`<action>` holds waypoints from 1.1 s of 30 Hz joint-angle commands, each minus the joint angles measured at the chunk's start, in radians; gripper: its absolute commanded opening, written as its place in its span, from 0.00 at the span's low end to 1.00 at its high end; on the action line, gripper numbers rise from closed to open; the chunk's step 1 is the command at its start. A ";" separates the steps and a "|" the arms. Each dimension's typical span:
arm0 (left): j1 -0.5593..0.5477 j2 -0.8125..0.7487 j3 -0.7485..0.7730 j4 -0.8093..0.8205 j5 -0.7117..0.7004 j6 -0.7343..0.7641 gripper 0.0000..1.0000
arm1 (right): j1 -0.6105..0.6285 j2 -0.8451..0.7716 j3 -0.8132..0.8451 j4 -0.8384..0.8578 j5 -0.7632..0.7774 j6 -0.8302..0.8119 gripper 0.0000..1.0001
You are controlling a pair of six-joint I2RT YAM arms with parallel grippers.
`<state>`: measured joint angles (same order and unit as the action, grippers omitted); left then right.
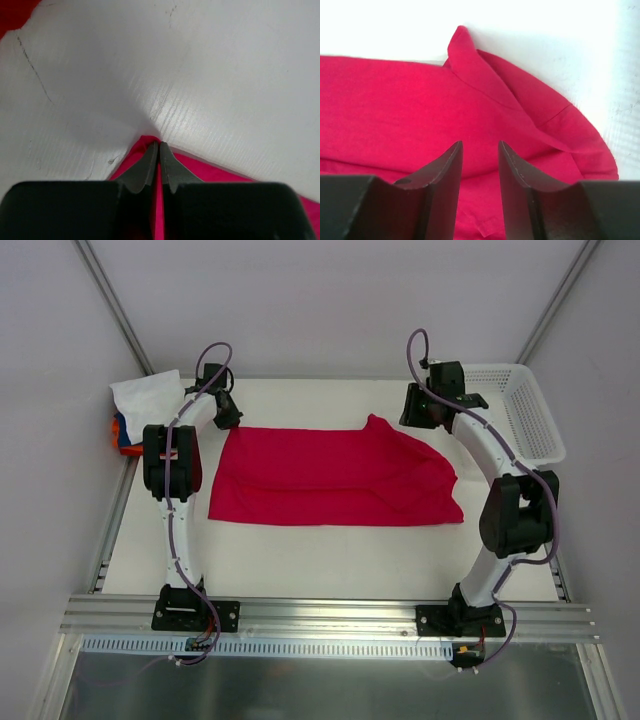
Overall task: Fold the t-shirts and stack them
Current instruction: Fold the tshirt
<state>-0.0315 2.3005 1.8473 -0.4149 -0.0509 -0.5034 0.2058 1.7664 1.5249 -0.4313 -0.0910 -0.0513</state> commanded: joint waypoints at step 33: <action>0.005 0.005 0.033 -0.032 0.045 0.026 0.00 | -0.172 0.535 0.370 0.057 -0.414 0.217 0.51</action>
<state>-0.0311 2.3005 1.8473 -0.4175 -0.0257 -0.5003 0.0288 2.3100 1.8809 -0.4271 -0.4137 0.1215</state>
